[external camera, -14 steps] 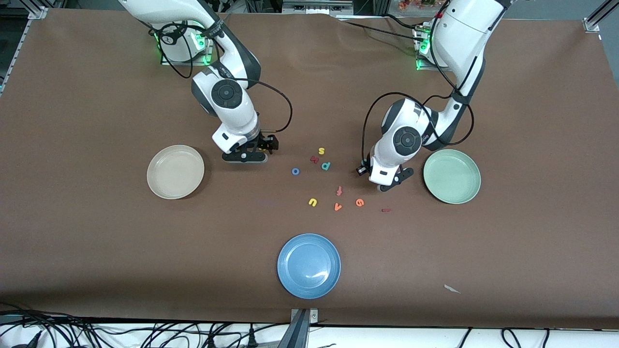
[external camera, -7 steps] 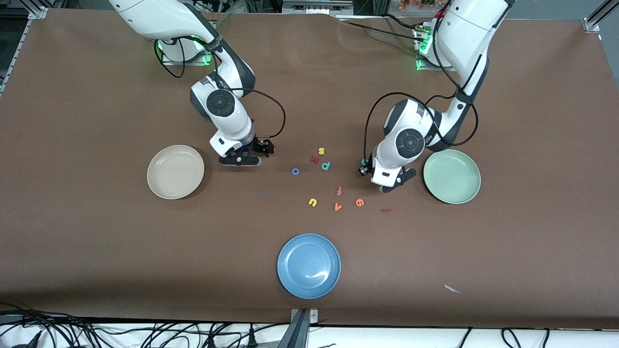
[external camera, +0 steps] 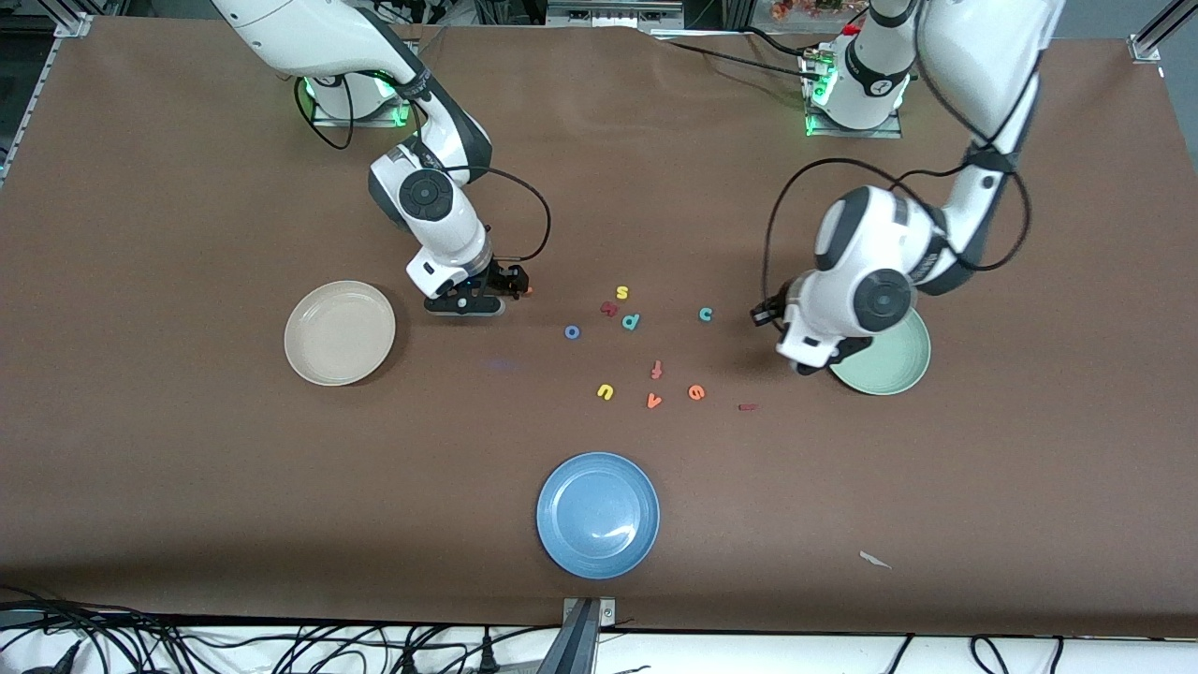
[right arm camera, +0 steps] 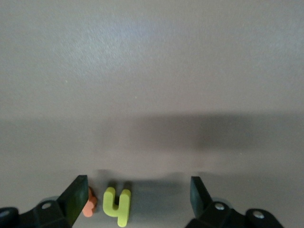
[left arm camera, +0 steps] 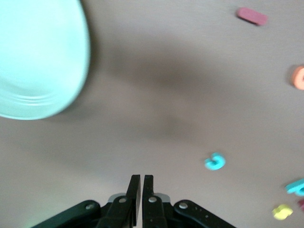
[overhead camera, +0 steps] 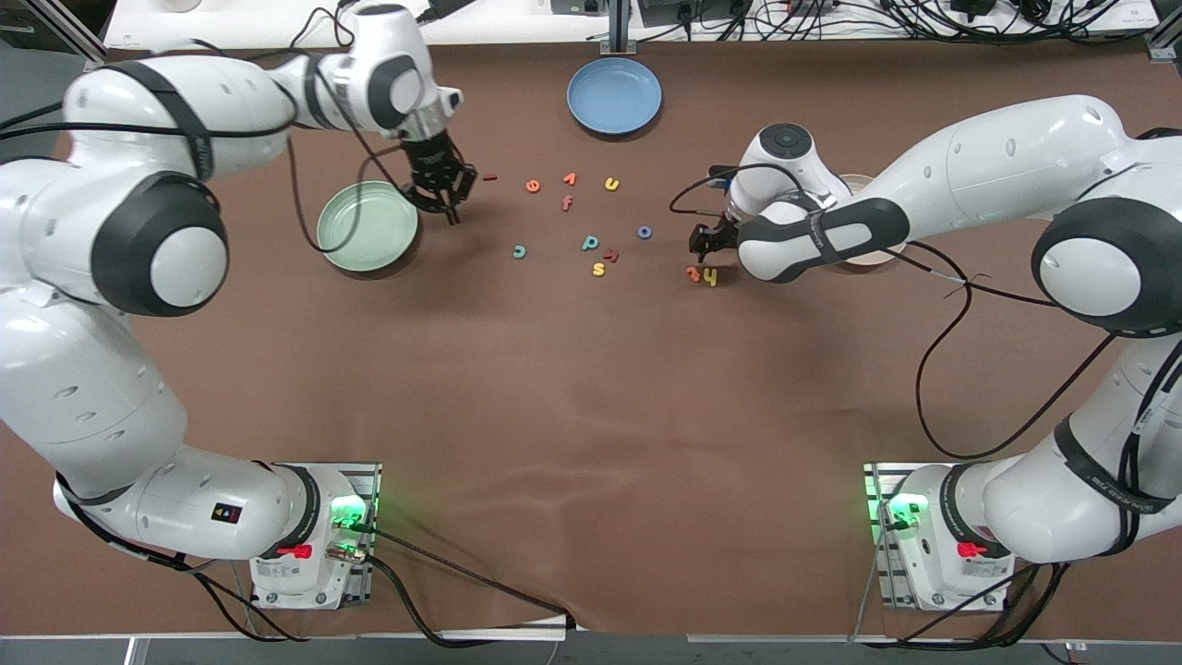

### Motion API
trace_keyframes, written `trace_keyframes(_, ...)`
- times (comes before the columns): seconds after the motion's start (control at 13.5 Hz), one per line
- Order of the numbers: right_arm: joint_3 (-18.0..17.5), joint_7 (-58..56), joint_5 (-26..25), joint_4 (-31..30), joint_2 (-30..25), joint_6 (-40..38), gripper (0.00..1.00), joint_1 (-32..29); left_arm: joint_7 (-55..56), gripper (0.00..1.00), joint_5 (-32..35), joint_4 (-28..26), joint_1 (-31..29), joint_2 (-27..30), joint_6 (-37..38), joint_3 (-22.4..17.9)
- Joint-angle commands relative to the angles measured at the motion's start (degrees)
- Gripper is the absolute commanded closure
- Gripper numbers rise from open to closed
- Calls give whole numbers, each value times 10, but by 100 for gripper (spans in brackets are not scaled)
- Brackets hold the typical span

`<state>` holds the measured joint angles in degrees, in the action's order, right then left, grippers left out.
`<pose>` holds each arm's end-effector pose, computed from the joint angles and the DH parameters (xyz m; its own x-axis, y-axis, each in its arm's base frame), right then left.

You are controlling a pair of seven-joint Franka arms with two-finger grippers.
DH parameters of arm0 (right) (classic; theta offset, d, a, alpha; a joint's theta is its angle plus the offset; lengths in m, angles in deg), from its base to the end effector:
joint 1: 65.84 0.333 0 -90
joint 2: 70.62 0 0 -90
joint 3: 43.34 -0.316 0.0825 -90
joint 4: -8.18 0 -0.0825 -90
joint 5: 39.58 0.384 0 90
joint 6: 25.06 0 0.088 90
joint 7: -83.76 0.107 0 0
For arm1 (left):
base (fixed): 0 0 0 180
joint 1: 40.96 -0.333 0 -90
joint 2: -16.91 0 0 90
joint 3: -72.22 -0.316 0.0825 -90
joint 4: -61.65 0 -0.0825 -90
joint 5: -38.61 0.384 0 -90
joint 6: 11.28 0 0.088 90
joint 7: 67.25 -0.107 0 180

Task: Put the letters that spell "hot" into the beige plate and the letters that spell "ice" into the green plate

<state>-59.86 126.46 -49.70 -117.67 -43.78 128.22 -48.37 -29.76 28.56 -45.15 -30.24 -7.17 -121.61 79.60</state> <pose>0.4574 0.3190 0.1794 0.9996 -0.0270 0.0000 -0.0269 -0.9979 -0.0597 0.5623 -0.1931 0.2712 0.8292 0.3971 -0.3934 0.4036 -0.9123 -0.0702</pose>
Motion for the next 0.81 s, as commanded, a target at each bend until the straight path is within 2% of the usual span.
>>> trace_keyframes(0.0,-3,12,-13,-16,-4,18,7,2,-34,93,-12,-7,-4,7,15,2)
trace_keyframes(0.15,-3,12,-13,-16,-4,18,8,8,-29,88,-17,-5,1,6,9,3)
trace_keyframes(0.3,-3,13,-13,-16,1,19,12,18,-15,80,-19,-4,18,-6,-19,8)
trace_keyframes(0.37,-3,13,-13,-16,4,22,12,20,-1,55,-19,-5,33,-8,-31,8)
trace_keyframes(0.44,-3,12,-14,-16,5,23,12,20,11,19,-19,-4,47,-8,-46,8)
trace_keyframes(0.52,-3,12,-16,-16,4,23,12,20,23,0,-18,-5,61,-11,-65,8)
trace_keyframes(0.74,5,9,-30,-17,1,20,12,20,51,1,-18,-5,90,-29,-106,8)
